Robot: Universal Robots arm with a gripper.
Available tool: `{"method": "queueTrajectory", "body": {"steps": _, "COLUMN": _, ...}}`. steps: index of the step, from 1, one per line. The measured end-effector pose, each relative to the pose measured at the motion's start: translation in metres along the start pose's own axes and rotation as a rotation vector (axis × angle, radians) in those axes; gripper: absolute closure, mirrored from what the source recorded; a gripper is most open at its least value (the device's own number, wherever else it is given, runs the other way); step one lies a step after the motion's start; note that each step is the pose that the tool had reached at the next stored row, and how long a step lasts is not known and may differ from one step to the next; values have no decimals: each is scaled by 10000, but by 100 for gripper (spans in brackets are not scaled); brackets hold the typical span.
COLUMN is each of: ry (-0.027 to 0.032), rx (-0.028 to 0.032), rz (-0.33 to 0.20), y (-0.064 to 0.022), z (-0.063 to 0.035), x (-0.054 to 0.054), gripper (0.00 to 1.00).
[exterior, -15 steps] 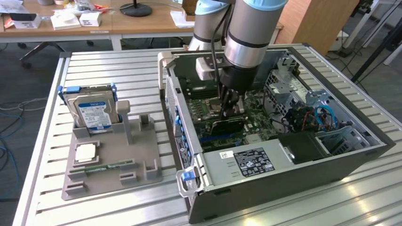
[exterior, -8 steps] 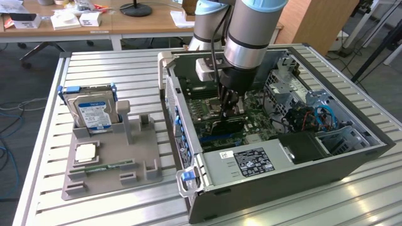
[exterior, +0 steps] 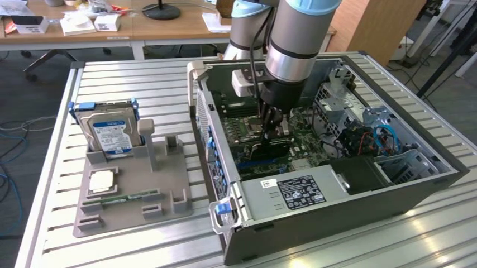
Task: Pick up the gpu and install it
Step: 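Press down on the gpu until it lock into place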
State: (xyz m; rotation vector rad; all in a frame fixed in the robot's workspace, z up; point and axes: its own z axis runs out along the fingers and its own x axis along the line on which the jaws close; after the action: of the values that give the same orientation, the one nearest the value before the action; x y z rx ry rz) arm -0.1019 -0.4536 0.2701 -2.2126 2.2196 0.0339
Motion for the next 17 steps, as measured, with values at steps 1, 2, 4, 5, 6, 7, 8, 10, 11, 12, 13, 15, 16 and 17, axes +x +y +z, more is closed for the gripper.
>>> {"method": "queueTrajectory", "body": {"steps": 1, "ry": 1, "rx": 0, "rz": 0, "y": 0, "z": 0, "x": 0, "gripper": 90}}
{"method": "queueTrajectory", "body": {"steps": 2, "ry": 0, "rx": 0, "rz": 0, "y": 0, "z": 0, "x": 0, "gripper": 90}}
{"method": "queueTrajectory", "body": {"steps": 4, "ry": -1, "rx": 1, "rz": 1, "y": 0, "z": 1, "x": 0, "gripper": 90}}
{"method": "queueTrajectory", "body": {"steps": 5, "ry": -1, "rx": 1, "rz": 1, "y": 0, "z": 2, "x": 0, "gripper": 90}}
{"method": "queueTrajectory", "body": {"steps": 6, "ry": -4, "rx": 2, "rz": 1, "y": 0, "z": 6, "x": 0, "gripper": 90}}
{"method": "queueTrajectory", "body": {"steps": 7, "ry": -2, "rx": 1, "rz": 1, "y": 0, "z": 6, "x": 0, "gripper": 90}}
{"method": "queueTrajectory", "body": {"steps": 8, "ry": -2, "rx": 1, "rz": 1, "y": 0, "z": 6, "x": 0, "gripper": 90}}
{"method": "queueTrajectory", "body": {"steps": 10, "ry": 1, "rx": -1, "rz": 0, "y": 1, "z": 7, "x": 0, "gripper": 90}}
{"method": "queueTrajectory", "body": {"steps": 11, "ry": -1, "rx": 0, "rz": 0, "y": 1, "z": 9, "x": 0, "gripper": 90}}
{"method": "queueTrajectory", "body": {"steps": 12, "ry": -1, "rx": 0, "rz": 0, "y": 1, "z": 9, "x": 0, "gripper": 90}}
{"method": "queueTrajectory", "body": {"steps": 13, "ry": -1, "rx": 1, "rz": 1, "y": 2, "z": 9, "x": 0, "gripper": 90}}
{"method": "queueTrajectory", "body": {"steps": 15, "ry": -3, "rx": 2, "rz": 2, "y": 6, "z": 14, "x": 0, "gripper": 90}}
{"method": "queueTrajectory", "body": {"steps": 16, "ry": -1, "rx": 1, "rz": 1, "y": 6, "z": 14, "x": 0, "gripper": 90}}
{"method": "queueTrajectory", "body": {"steps": 17, "ry": -1, "rx": 1, "rz": 1, "y": 7, "z": 14, "x": 0, "gripper": 90}}
